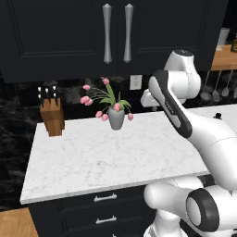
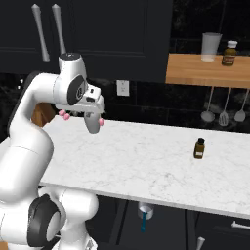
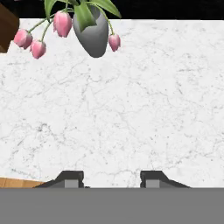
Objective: Pick the measuring cup from the drawer and place it on the counter.
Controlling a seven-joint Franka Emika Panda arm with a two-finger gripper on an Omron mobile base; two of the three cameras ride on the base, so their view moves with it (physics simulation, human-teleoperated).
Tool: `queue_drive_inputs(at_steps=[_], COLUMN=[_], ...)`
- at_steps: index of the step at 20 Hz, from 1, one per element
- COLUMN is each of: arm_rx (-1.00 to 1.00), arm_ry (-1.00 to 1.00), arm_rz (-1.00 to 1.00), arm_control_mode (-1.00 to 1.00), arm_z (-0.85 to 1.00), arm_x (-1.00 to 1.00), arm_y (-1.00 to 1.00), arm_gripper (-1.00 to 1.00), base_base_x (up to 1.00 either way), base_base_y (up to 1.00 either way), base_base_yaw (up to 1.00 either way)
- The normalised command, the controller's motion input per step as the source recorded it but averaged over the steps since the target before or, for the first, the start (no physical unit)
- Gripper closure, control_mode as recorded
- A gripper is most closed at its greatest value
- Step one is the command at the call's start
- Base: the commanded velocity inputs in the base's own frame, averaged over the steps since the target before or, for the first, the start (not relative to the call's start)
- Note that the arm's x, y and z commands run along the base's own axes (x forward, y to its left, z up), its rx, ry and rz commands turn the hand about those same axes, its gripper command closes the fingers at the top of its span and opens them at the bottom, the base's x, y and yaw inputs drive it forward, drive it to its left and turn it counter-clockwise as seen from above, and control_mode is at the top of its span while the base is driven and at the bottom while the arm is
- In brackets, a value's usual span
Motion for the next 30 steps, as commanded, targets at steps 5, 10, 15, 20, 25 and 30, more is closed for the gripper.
queue_drive_inputs(at_steps=[5, 10, 15, 20, 25, 30], arm_rx=[0.00, 0.00, 0.00, 0.02, 0.08, 0.12], arm_ry=[-0.06, -0.17, -0.18, -0.18, -0.15, -0.07], arm_rz=[0.00, -0.02, -0.13, -0.27, -0.33, -0.33], arm_control_mode=[-1.00, -1.00, -1.00, -1.00, -1.00, -1.00], arm_z=[0.00, 0.00, 0.00, 0.00, 0.03, 0.03], arm_x=[-0.32, -0.90, -1.00, -1.00, -1.00, -0.88], arm_y=[0.02, 0.00, -0.02, -0.38, -0.63, -0.86], arm_gripper=[-1.00, -1.00, -1.00, -1.00, -1.00, -1.00], base_base_x=[0.00, 0.00, 0.00, 0.00, 0.00, 0.00], base_base_y=[0.00, 0.00, 0.00, 0.00, 0.00, 0.00], base_base_yaw=[0.00, 0.00, 0.00, 0.00, 0.00, 0.00])
